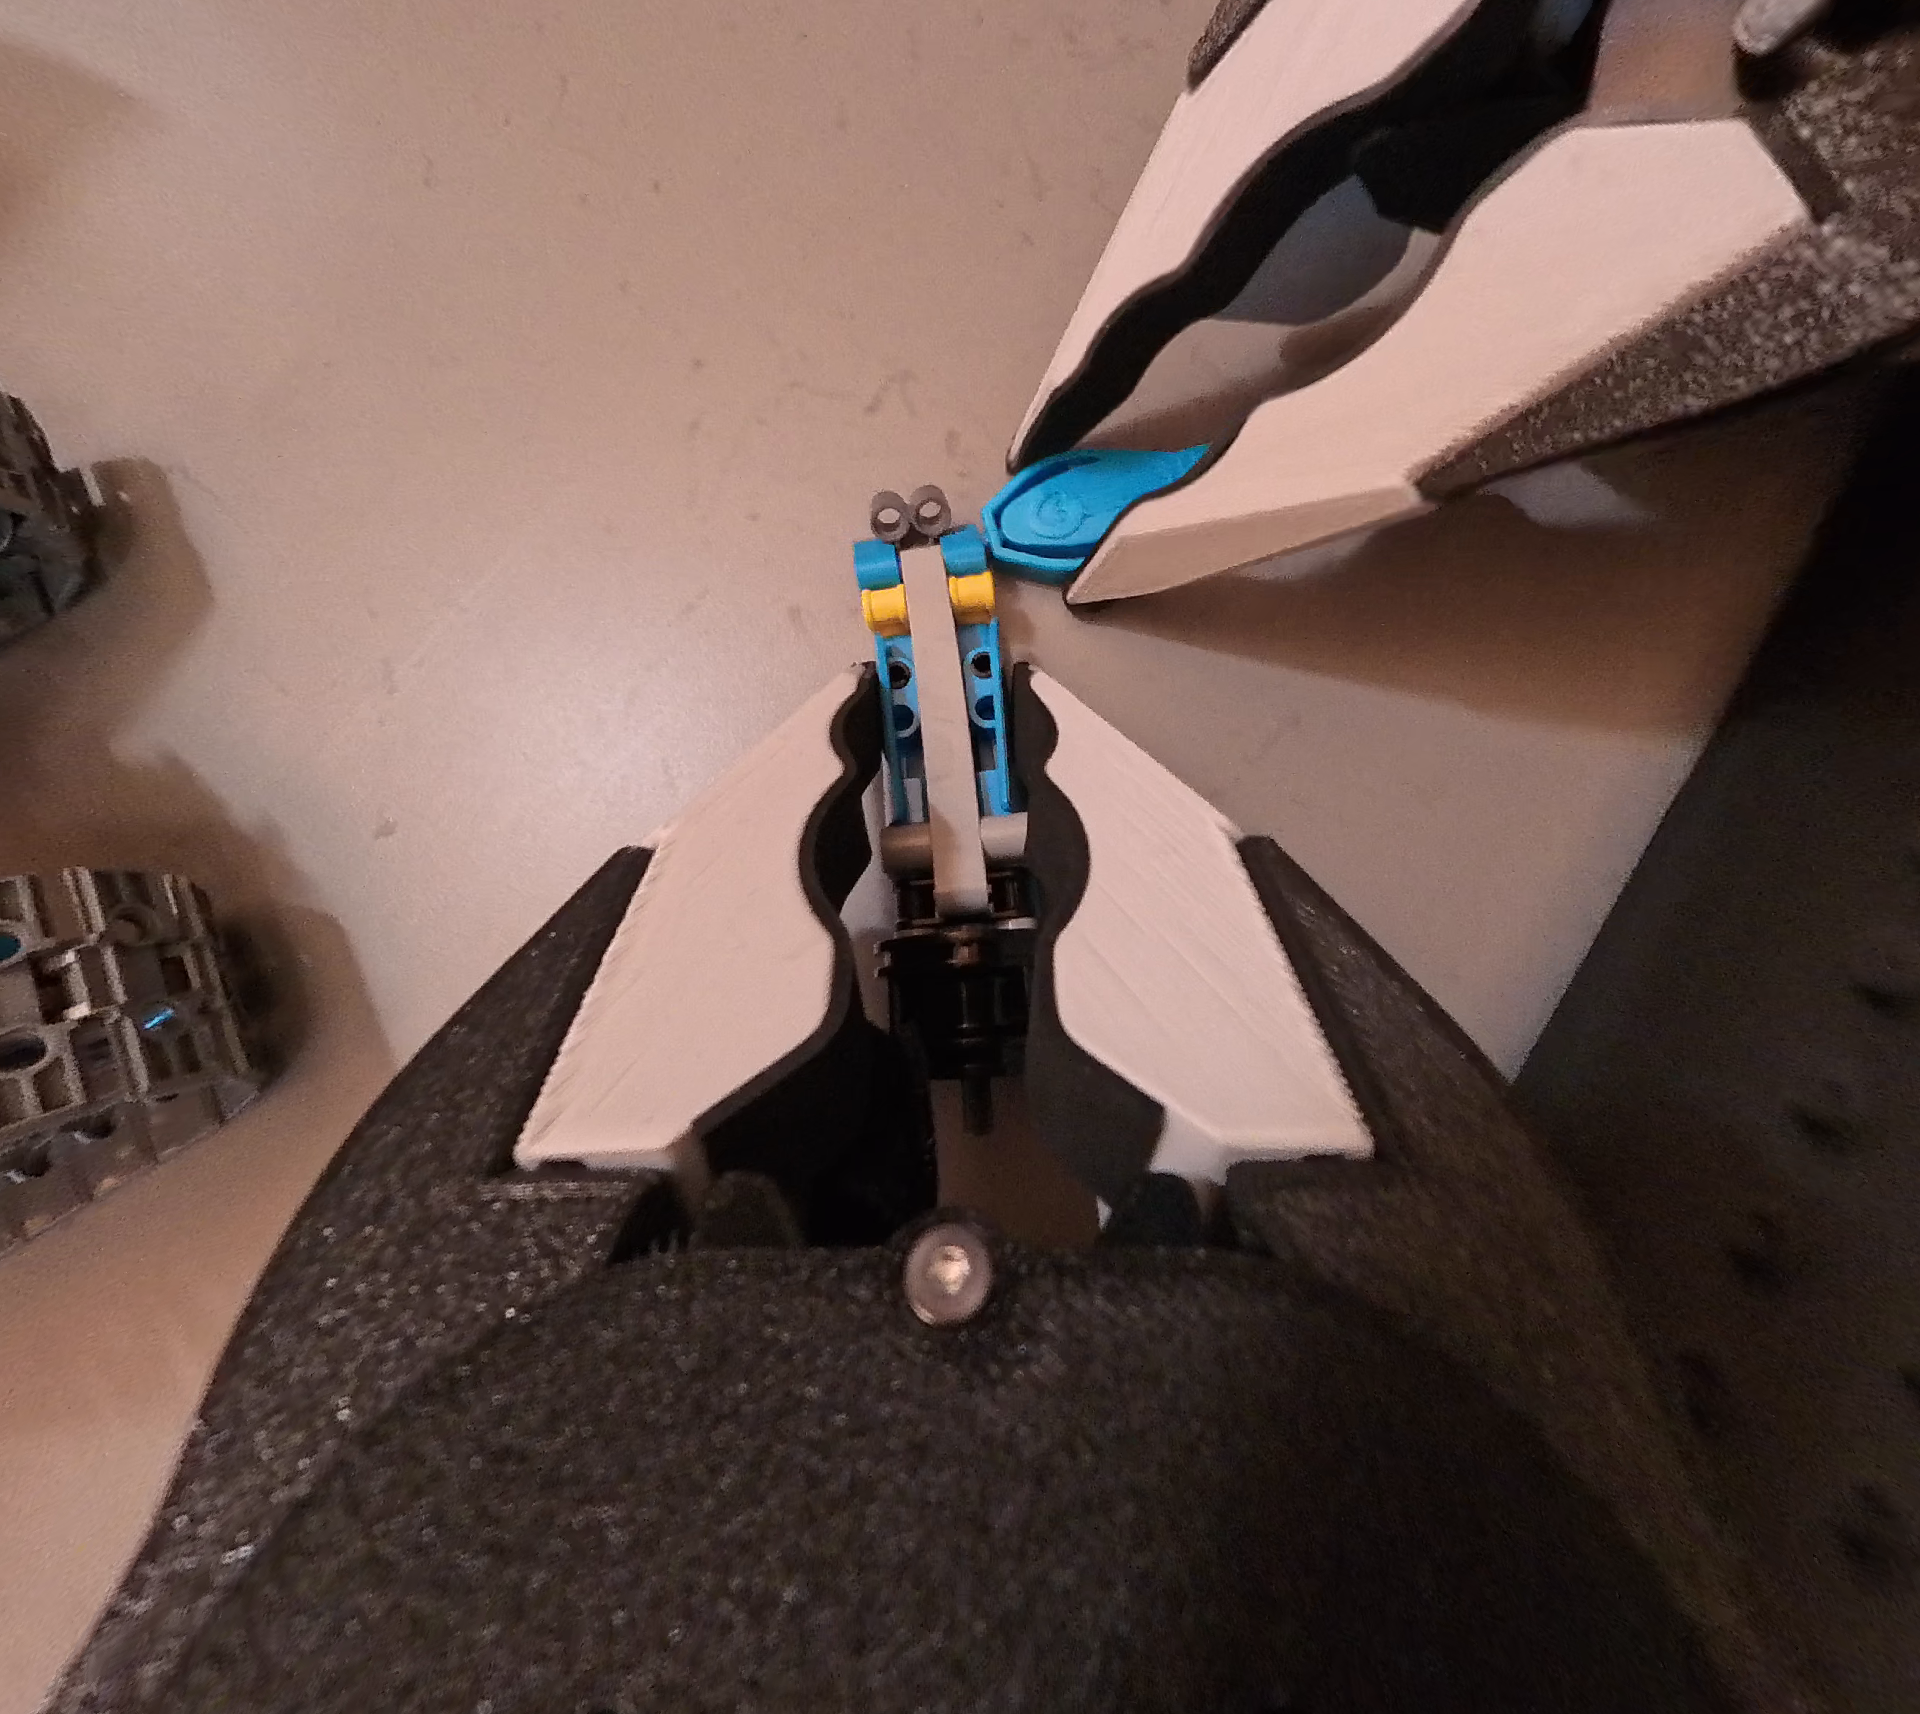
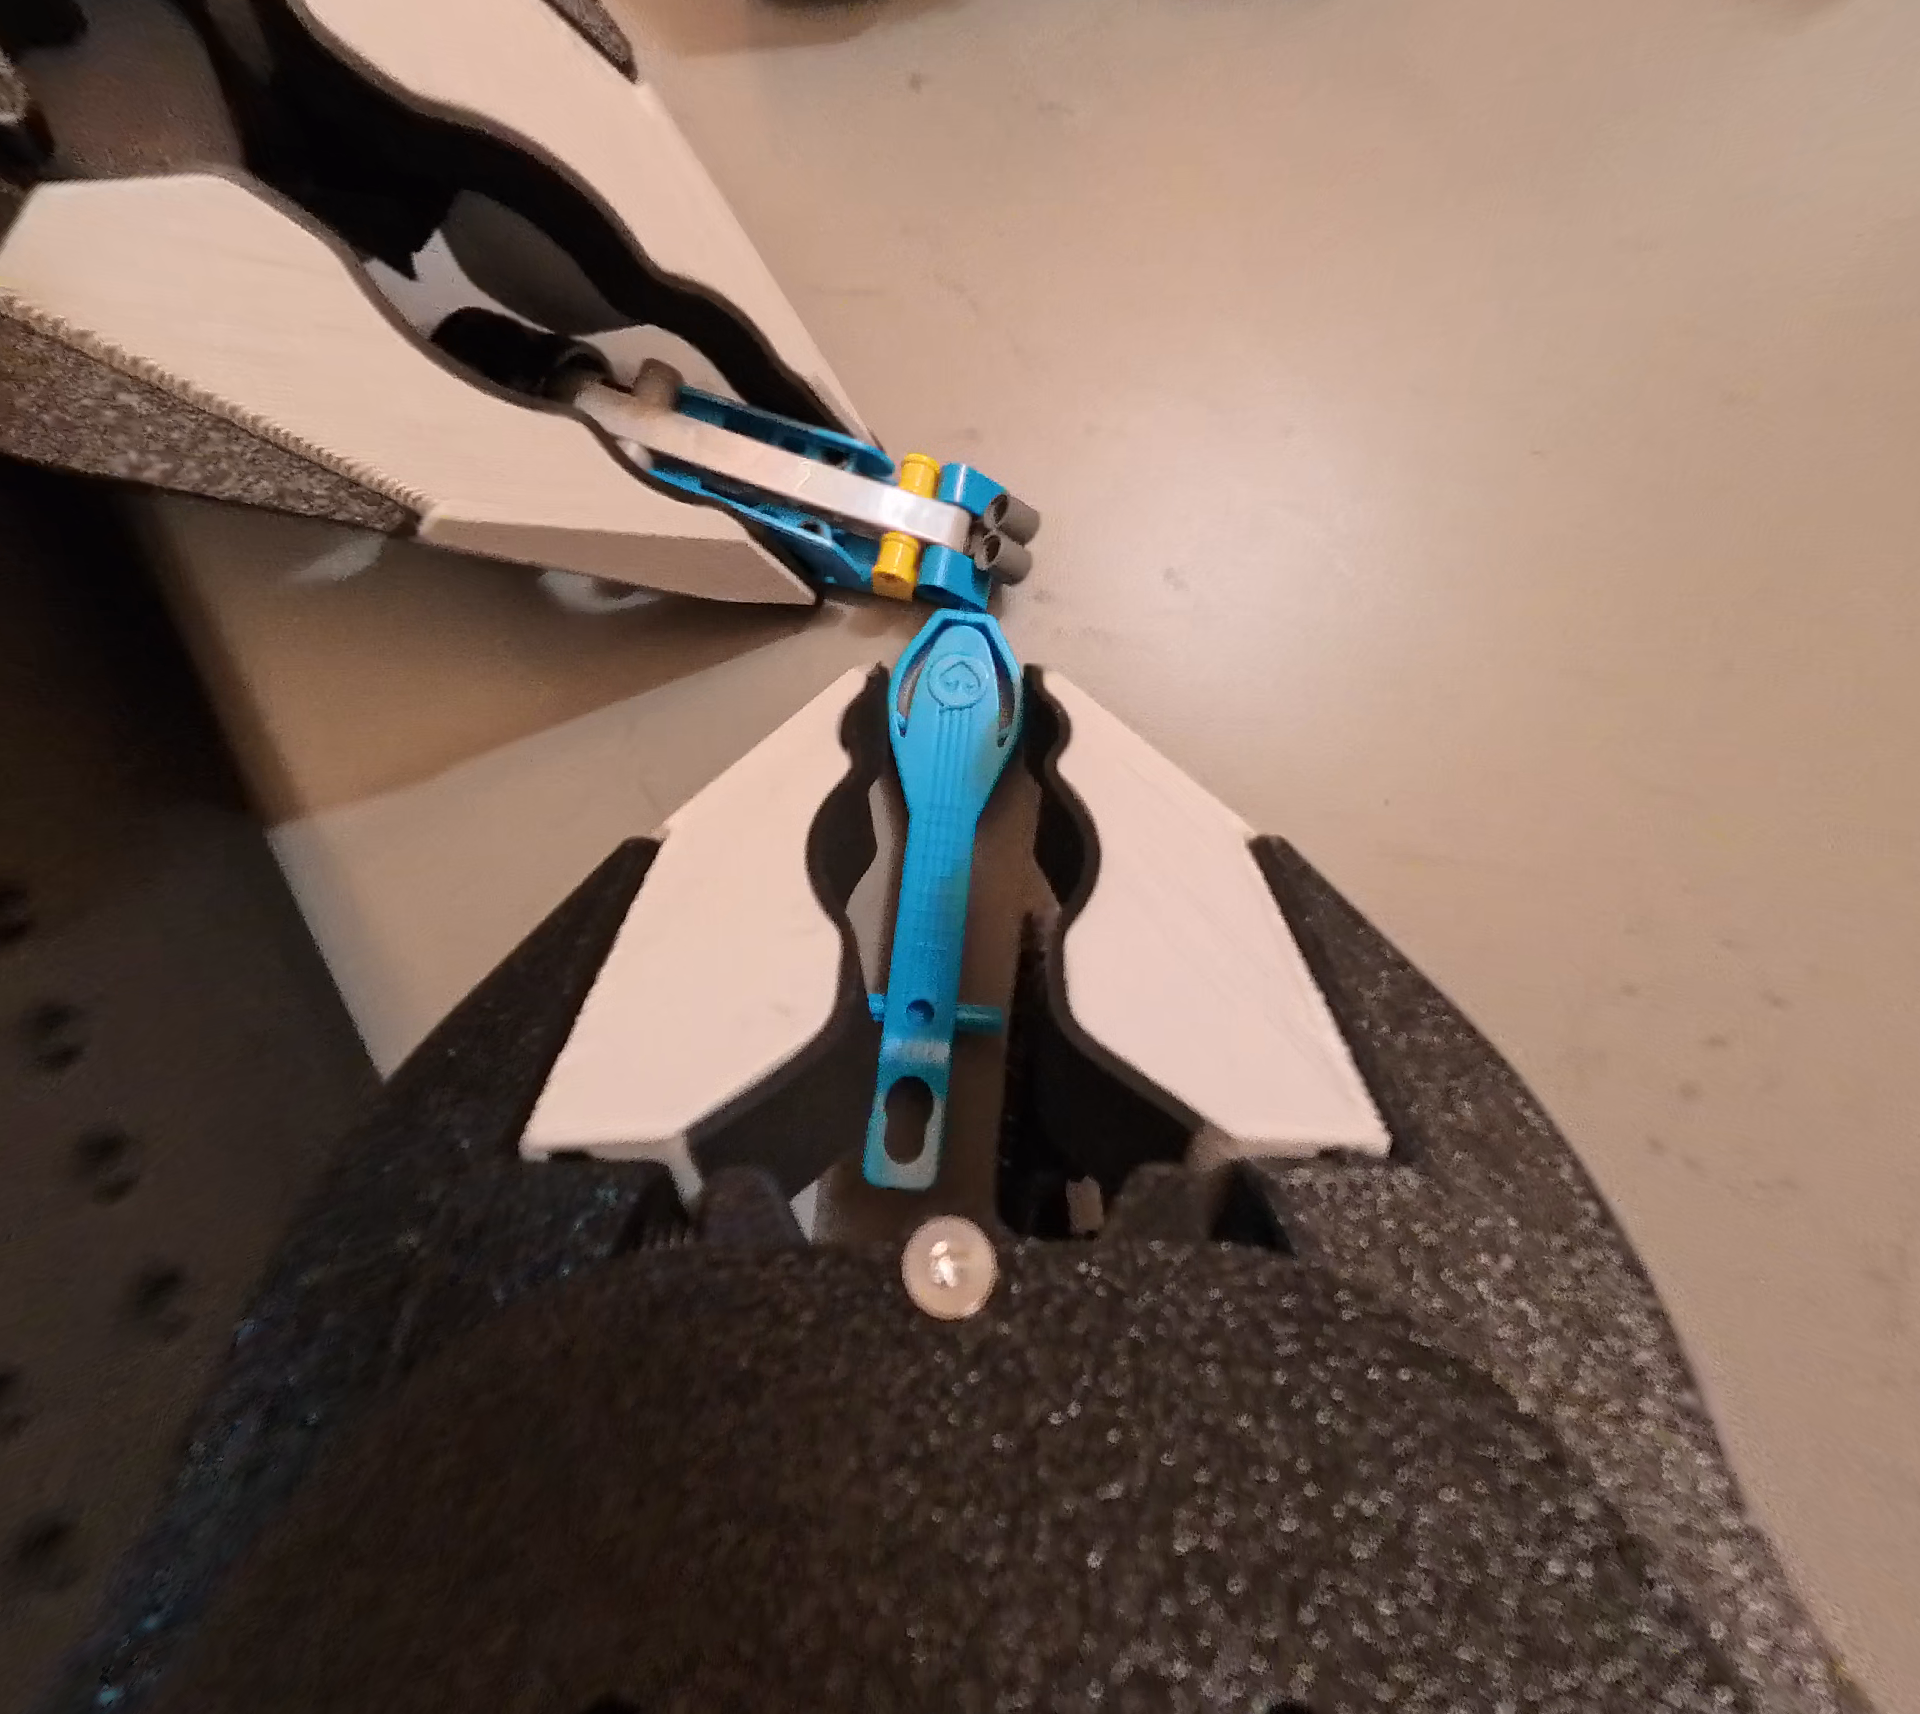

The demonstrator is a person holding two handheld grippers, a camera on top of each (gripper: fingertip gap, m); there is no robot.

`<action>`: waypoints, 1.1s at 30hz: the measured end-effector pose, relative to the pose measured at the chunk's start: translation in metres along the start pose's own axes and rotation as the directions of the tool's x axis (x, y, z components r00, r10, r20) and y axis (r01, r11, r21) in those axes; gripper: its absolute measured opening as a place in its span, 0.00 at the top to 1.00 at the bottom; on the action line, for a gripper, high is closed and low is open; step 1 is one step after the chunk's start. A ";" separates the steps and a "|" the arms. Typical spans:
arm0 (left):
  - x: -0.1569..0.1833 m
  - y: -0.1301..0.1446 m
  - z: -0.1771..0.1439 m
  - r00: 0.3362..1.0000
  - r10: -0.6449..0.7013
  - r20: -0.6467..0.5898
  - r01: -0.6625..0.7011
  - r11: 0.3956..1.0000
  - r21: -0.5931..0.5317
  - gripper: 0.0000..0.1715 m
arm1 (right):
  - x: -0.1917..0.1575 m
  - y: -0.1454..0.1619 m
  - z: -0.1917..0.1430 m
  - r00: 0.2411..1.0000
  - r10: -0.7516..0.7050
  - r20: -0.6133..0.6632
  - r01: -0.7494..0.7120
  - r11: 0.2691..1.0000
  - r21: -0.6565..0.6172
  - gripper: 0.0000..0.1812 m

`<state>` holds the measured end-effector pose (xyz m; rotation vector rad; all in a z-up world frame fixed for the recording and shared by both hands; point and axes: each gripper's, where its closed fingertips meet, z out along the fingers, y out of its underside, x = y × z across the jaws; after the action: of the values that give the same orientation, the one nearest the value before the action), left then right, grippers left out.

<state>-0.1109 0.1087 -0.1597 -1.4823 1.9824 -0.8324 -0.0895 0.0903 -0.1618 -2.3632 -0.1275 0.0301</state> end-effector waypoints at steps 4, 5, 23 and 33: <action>0.014 -0.001 -0.001 0.994 -0.044 -0.104 0.045 0.999 0.008 0.86 | -0.002 -0.002 0.001 0.975 -0.201 -0.092 0.201 0.980 -0.010 0.97; 0.012 -0.002 -0.001 0.996 -0.027 -0.083 0.028 1.000 0.011 0.87 | -0.002 -0.002 0.001 0.977 -0.189 -0.100 0.190 0.982 -0.001 0.97; 0.020 -0.027 -0.025 0.929 -0.194 -0.314 0.254 0.954 0.162 0.86 | 0.025 -0.027 -0.048 0.895 0.313 0.319 -0.395 0.888 0.237 0.91; 0.018 -0.047 -0.047 0.820 -0.282 -0.499 0.442 0.865 0.237 0.86 | 0.009 -0.052 -0.073 0.748 0.322 0.580 -0.554 0.784 0.280 0.88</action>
<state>-0.1190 0.0891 -0.0939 -1.5808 1.7263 -1.7381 -0.0806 0.0769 -0.0730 -1.8216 0.1954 0.8424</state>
